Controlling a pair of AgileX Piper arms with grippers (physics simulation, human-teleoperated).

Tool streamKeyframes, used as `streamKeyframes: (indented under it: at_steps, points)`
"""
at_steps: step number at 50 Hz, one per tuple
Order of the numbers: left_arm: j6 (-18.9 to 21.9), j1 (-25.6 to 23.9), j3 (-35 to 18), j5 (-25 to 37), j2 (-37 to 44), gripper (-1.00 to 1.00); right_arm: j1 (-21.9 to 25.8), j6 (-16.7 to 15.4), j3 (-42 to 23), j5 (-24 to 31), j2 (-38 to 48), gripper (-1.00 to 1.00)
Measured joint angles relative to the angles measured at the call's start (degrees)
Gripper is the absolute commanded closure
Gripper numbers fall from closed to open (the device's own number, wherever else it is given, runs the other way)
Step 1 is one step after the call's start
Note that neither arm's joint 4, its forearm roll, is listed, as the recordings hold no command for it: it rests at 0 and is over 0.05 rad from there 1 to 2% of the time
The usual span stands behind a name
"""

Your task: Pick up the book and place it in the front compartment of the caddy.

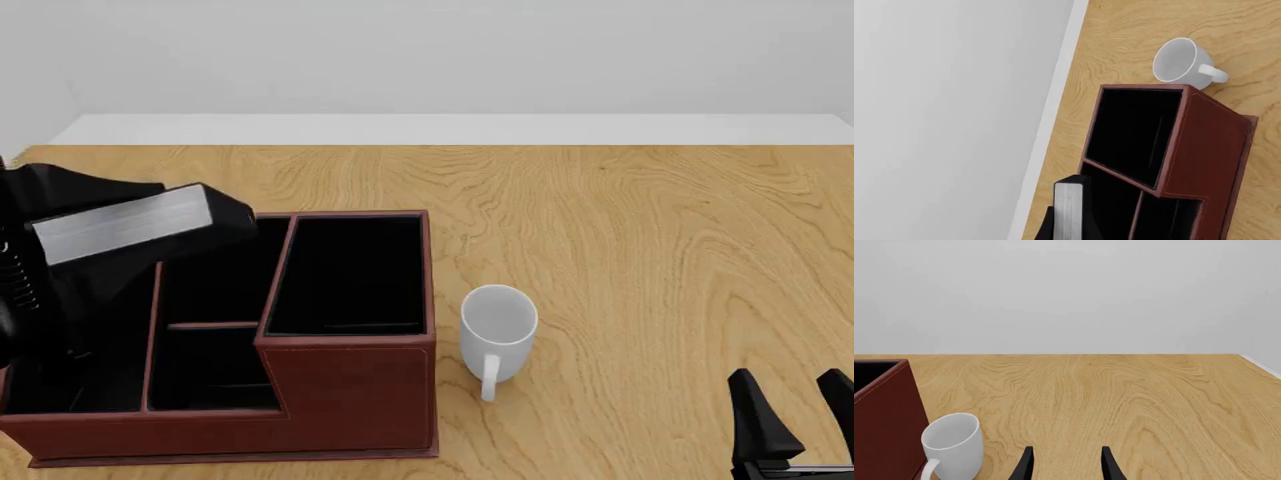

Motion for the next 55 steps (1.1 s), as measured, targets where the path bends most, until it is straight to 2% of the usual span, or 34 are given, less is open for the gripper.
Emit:
streamKeyframes:
  at_steps: [55]
  points:
    - [-1.1, 0.0, 7.7, -4.5, 1.1, 1.0, 0.0, 0.0, 0.0, 0.0, 0.0, -1.0]
